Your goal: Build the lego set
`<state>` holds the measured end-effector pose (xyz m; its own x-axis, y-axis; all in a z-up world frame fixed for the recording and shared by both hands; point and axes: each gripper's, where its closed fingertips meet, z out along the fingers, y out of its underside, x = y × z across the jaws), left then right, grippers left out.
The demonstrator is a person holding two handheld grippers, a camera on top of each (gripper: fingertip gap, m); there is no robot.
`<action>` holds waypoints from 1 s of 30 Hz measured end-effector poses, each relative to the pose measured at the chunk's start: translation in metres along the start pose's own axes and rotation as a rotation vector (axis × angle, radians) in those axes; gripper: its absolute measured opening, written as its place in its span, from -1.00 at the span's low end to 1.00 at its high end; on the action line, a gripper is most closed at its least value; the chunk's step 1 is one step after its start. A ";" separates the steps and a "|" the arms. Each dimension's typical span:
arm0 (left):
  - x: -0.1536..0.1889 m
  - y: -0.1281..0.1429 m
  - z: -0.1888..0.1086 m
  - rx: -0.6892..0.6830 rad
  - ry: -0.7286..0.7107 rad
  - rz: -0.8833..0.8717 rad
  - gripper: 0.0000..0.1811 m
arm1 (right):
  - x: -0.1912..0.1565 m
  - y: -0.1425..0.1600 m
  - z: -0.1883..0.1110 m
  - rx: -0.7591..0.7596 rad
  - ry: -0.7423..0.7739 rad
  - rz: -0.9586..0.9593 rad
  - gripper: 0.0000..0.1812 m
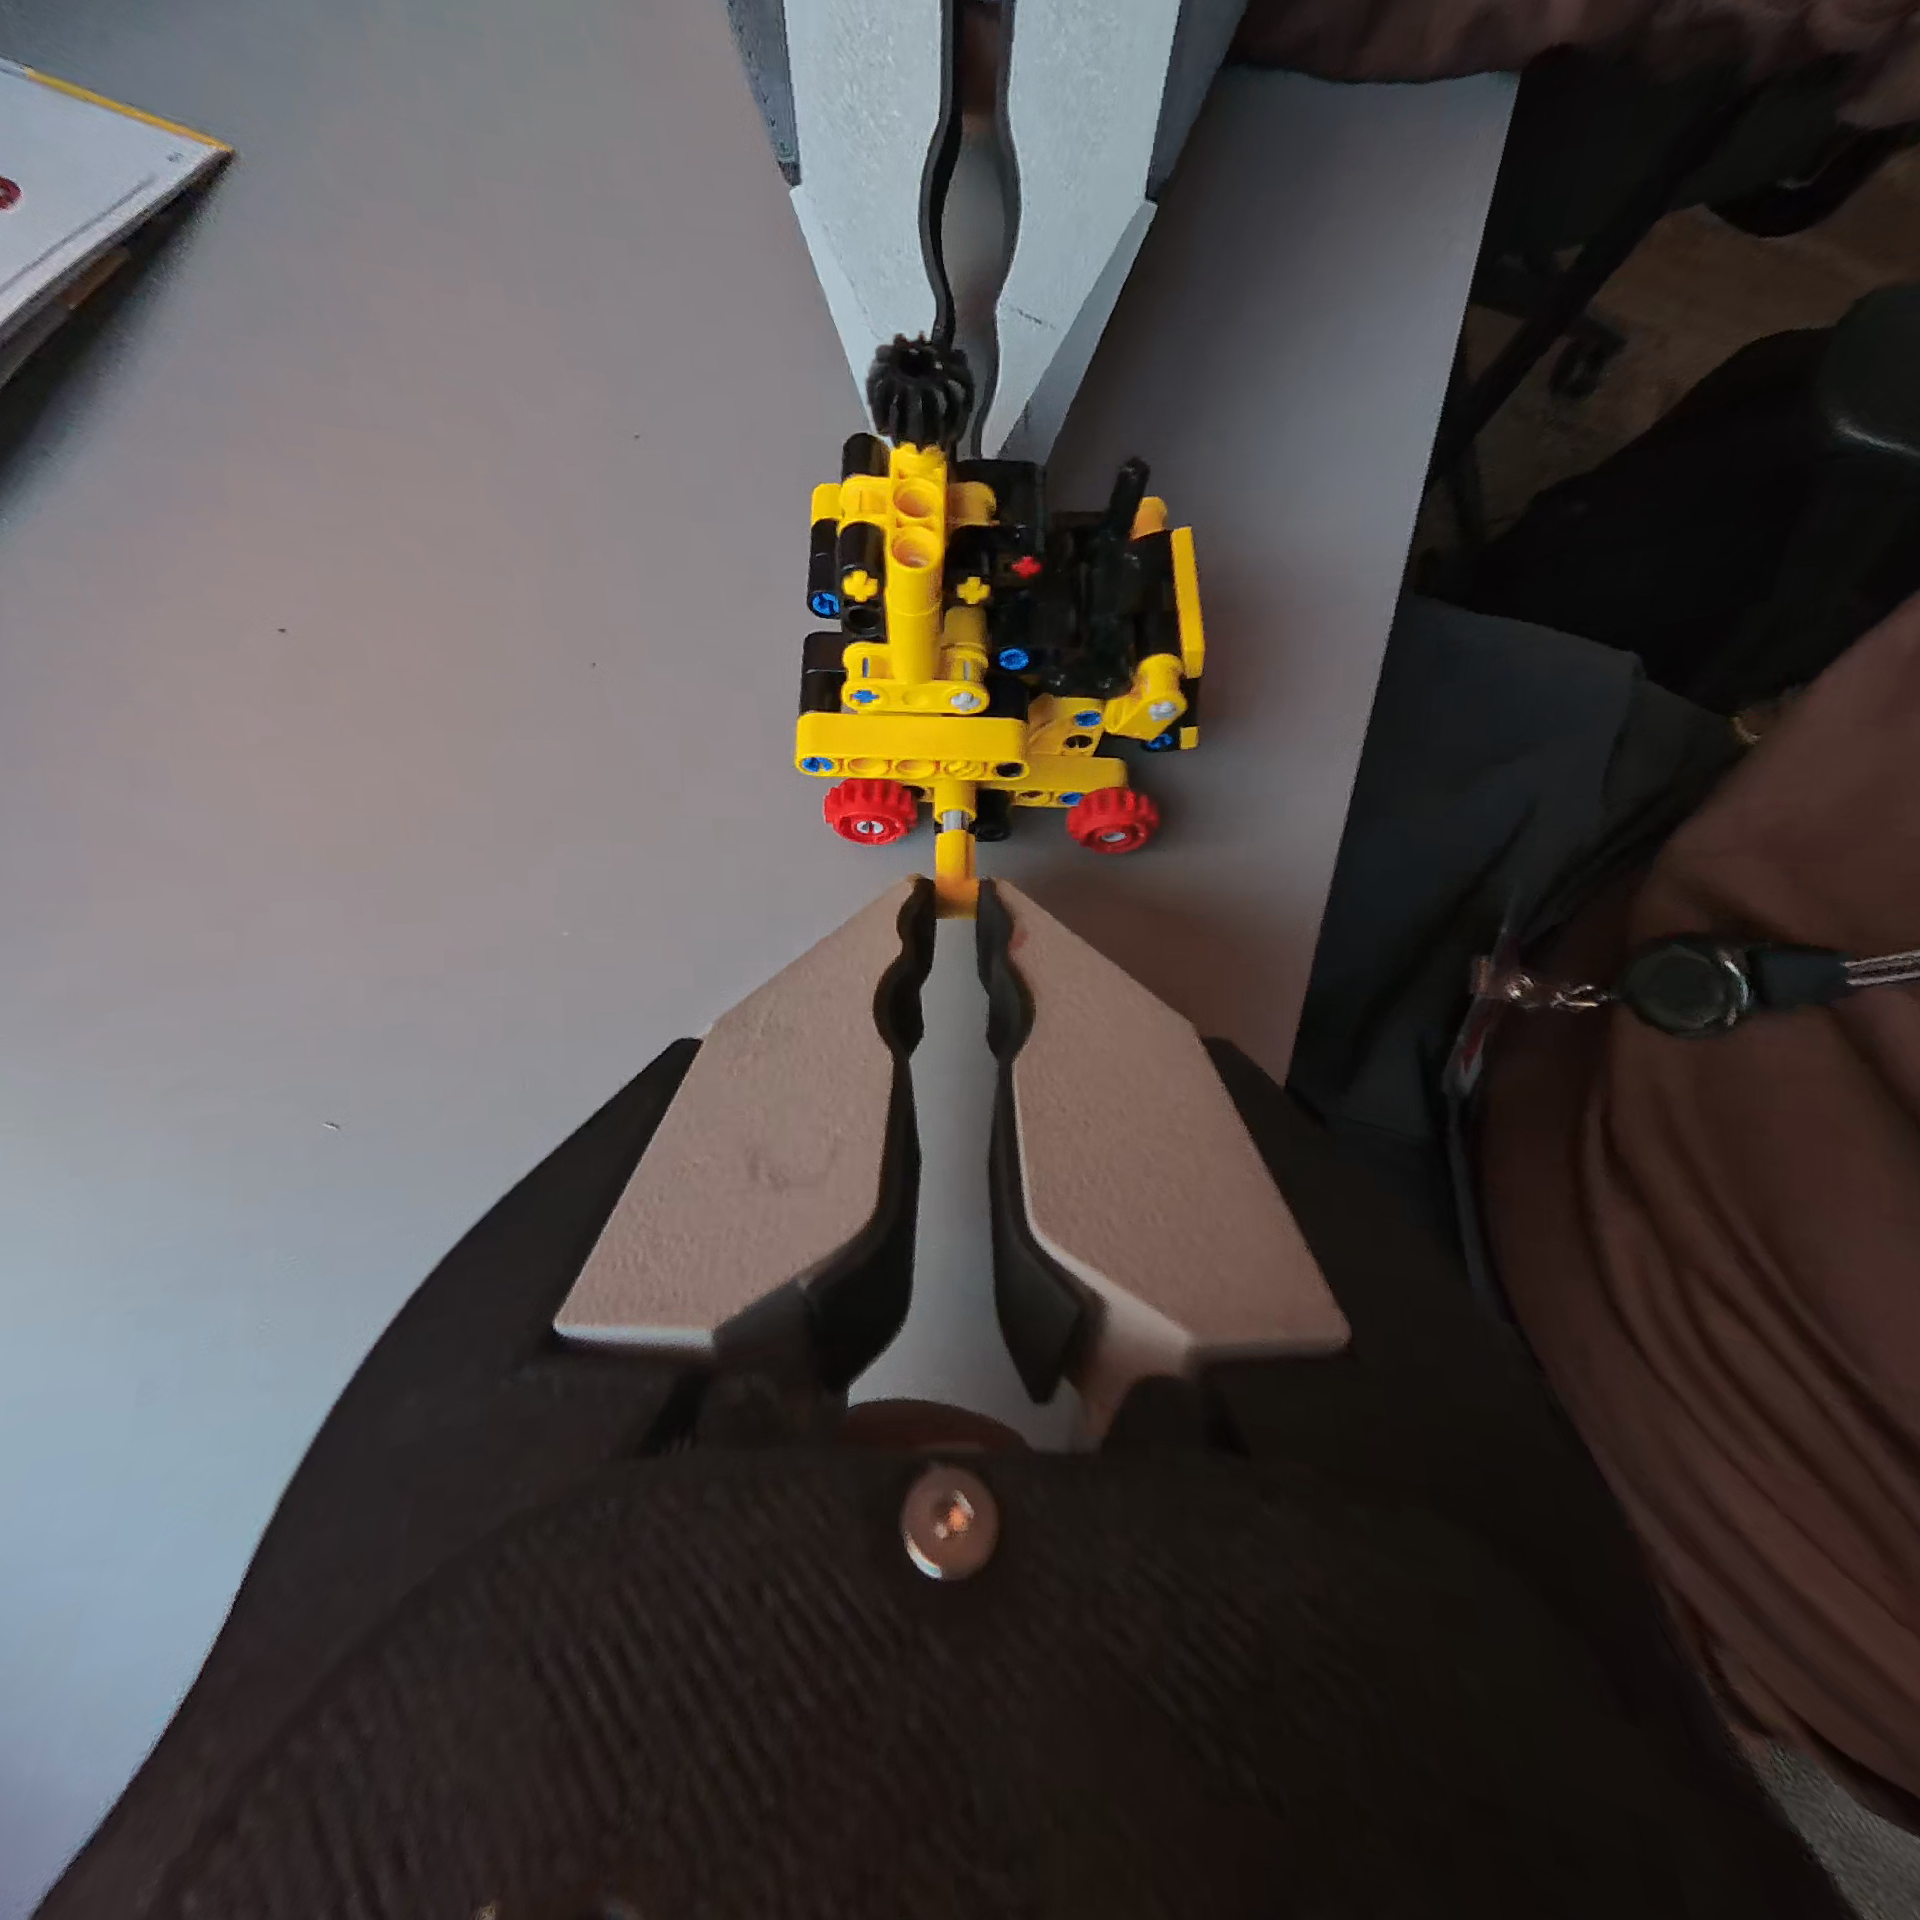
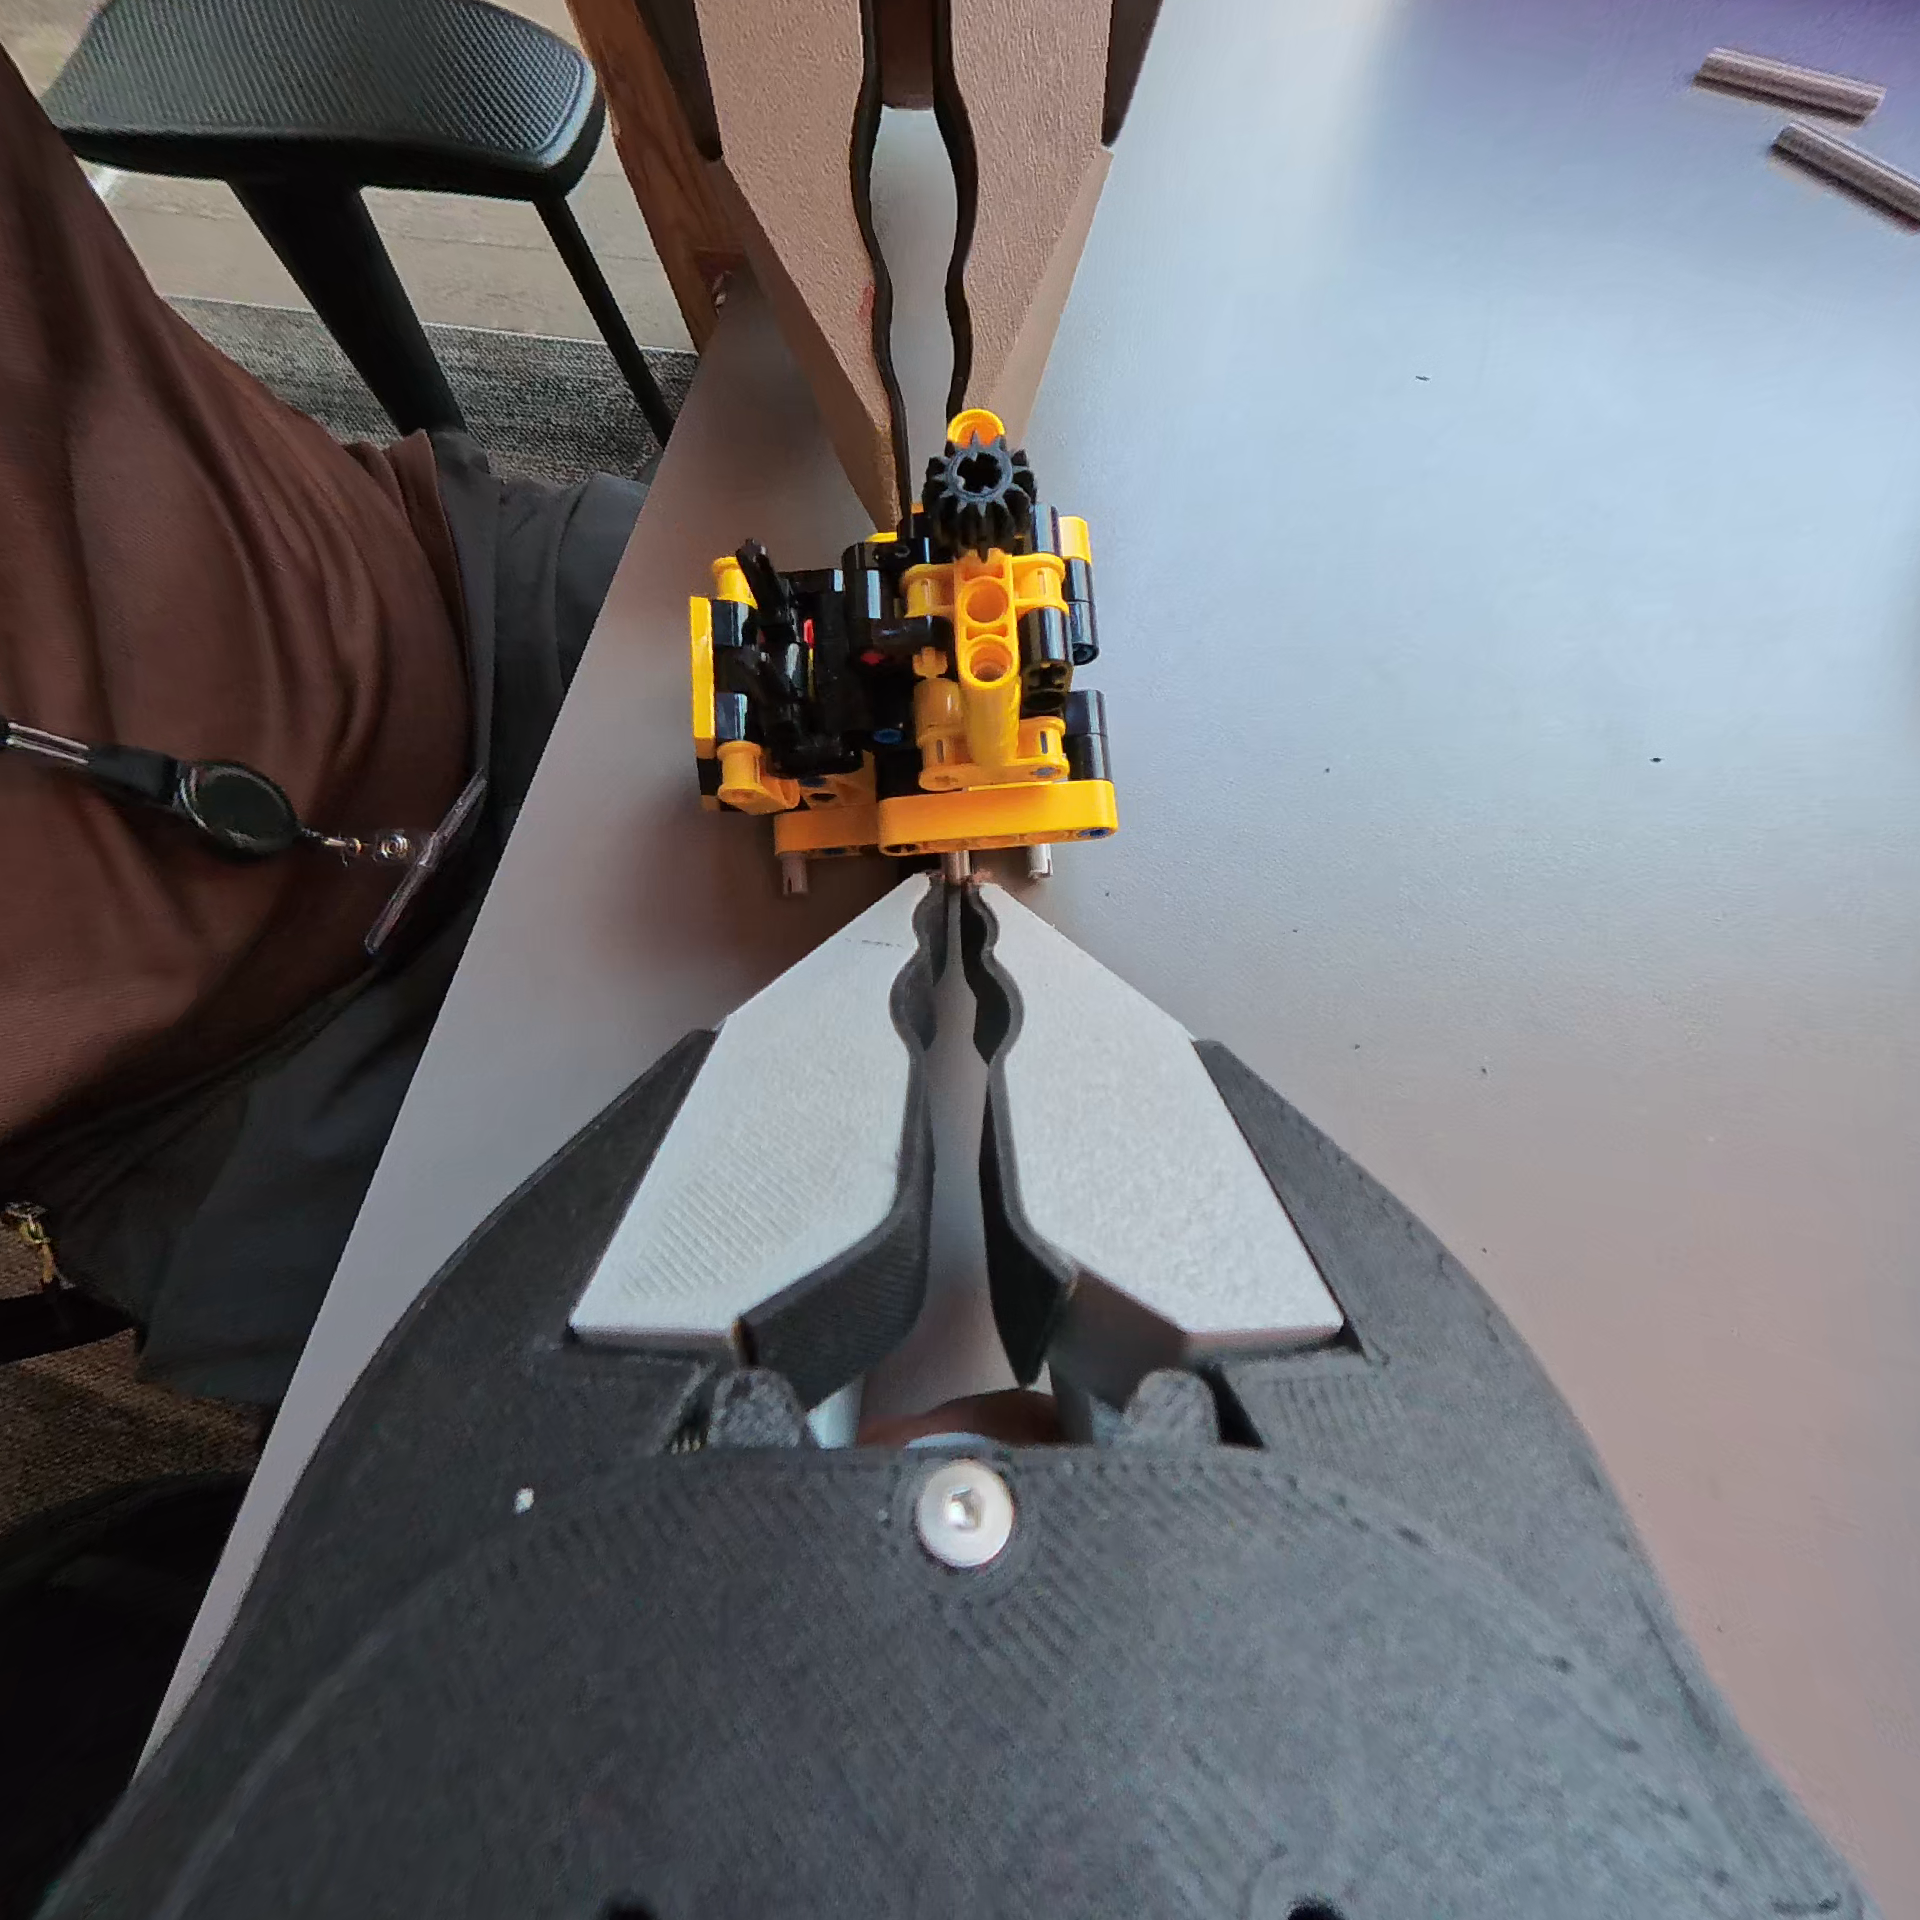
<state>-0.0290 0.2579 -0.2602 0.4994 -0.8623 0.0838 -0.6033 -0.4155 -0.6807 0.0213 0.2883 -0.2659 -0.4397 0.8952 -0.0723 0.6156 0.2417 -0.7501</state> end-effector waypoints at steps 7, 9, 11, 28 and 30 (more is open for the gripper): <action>0.000 0.000 0.001 -0.040 0.025 -0.034 -0.95 | 0.001 0.000 0.001 -0.006 0.005 -0.005 -1.00; 0.001 0.000 0.001 -0.060 0.030 -0.029 -0.96 | 0.001 0.000 0.001 -0.006 0.002 -0.004 -1.00; 0.001 0.000 0.000 -0.082 0.036 -0.030 -0.96 | -0.001 0.000 0.001 -0.008 -0.004 -0.012 -1.00; 0.006 0.000 0.002 -0.107 0.069 -0.042 -0.97 | -0.002 -0.001 0.001 -0.006 -0.008 -0.015 -1.00; 0.005 0.000 0.002 -0.104 0.064 -0.046 -0.97 | -0.002 -0.001 0.001 -0.006 -0.014 -0.014 -1.00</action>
<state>-0.0252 0.2546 -0.2611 0.4892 -0.8571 0.1616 -0.6437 -0.4798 -0.5962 0.0216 0.2857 -0.2654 -0.4570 0.8866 -0.0711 0.6132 0.2562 -0.7473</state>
